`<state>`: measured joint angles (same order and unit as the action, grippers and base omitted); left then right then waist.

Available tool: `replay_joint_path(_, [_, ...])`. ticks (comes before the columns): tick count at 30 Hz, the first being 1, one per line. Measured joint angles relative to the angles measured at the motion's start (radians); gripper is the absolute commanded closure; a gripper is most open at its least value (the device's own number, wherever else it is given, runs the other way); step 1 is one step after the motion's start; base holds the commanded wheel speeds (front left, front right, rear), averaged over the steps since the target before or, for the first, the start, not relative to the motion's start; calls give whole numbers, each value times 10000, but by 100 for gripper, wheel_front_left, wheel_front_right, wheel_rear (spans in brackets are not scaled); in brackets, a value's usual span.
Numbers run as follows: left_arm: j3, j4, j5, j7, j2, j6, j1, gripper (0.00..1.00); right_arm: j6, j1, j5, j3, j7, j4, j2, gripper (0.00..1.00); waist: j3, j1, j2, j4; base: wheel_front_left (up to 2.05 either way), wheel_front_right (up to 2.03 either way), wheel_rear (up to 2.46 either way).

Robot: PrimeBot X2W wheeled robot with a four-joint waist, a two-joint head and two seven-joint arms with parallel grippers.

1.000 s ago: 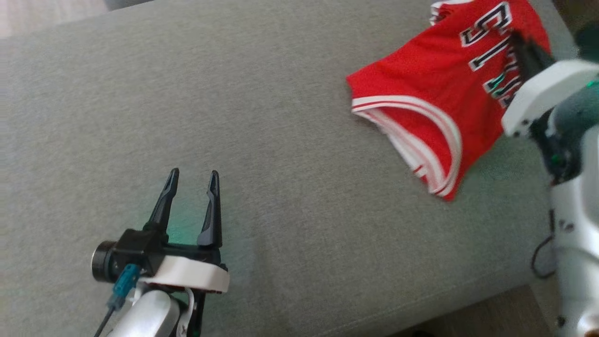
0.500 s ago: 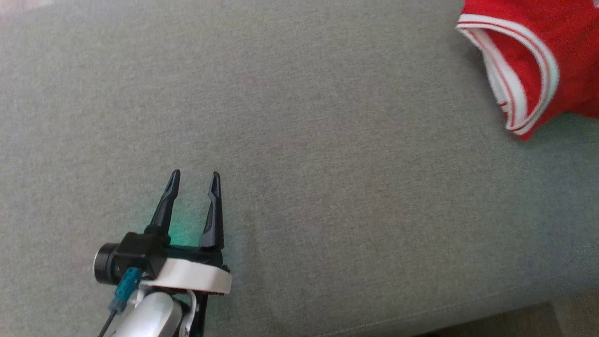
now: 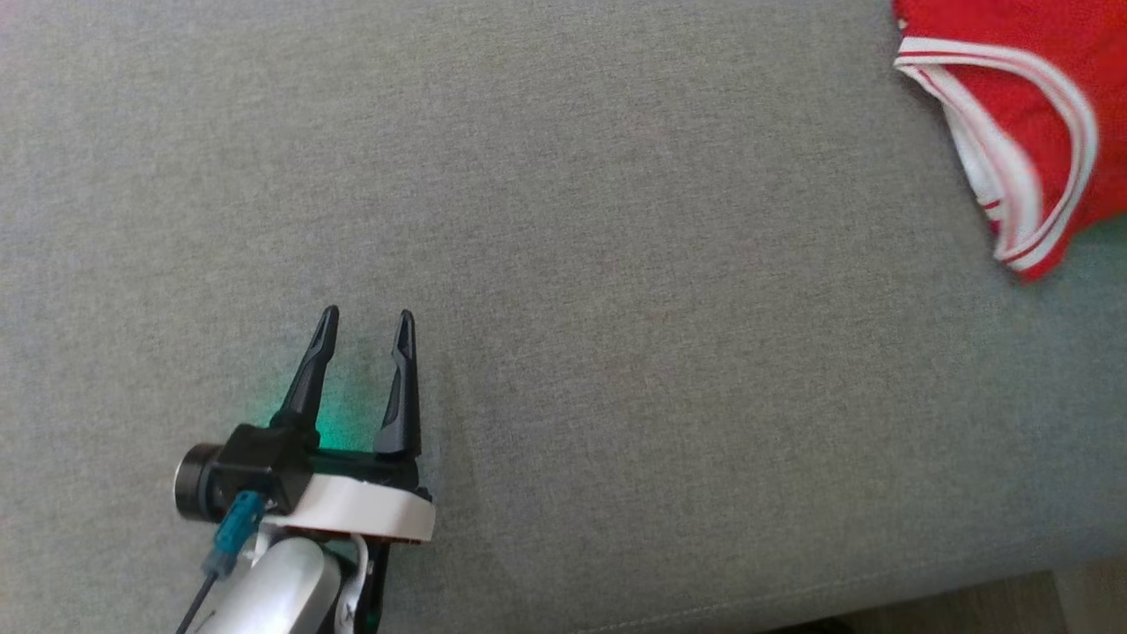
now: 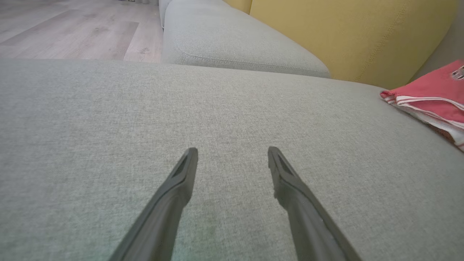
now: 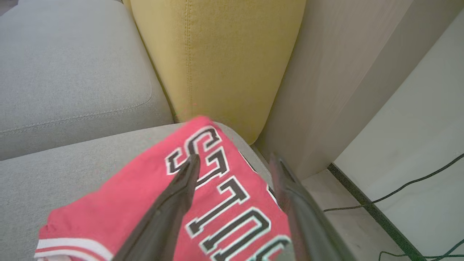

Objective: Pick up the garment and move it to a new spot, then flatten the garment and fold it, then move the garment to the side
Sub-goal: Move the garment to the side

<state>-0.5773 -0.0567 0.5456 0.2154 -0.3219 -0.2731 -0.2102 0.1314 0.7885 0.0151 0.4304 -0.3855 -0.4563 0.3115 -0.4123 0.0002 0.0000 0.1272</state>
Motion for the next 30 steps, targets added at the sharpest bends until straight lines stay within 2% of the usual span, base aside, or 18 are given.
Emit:
replay_joint_path(6, [-10,2,0,-33,-25,-10,-80,0,0,-1,98,-213,192,-56,-242,0,92,-1,0,28,0,0,0])
replay_joint_path(16, [6,-15,2,71,38,-12,-146,0,0,-35,-115,-1515,1103,240,-332,0,673,-2,0,-254,0,0,0])
replay_joint_path(22, [295,-196,153,163,109,-56,-88,0,0,-671,-385,-2324,1914,706,-871,0,1344,-2,0,-610,0,0,0])
replay_joint_path(30, [692,-539,468,253,142,-171,719,0,0,-2626,-368,-2941,2922,1605,-1875,0,2431,-3,0,-1261,0,0,0])
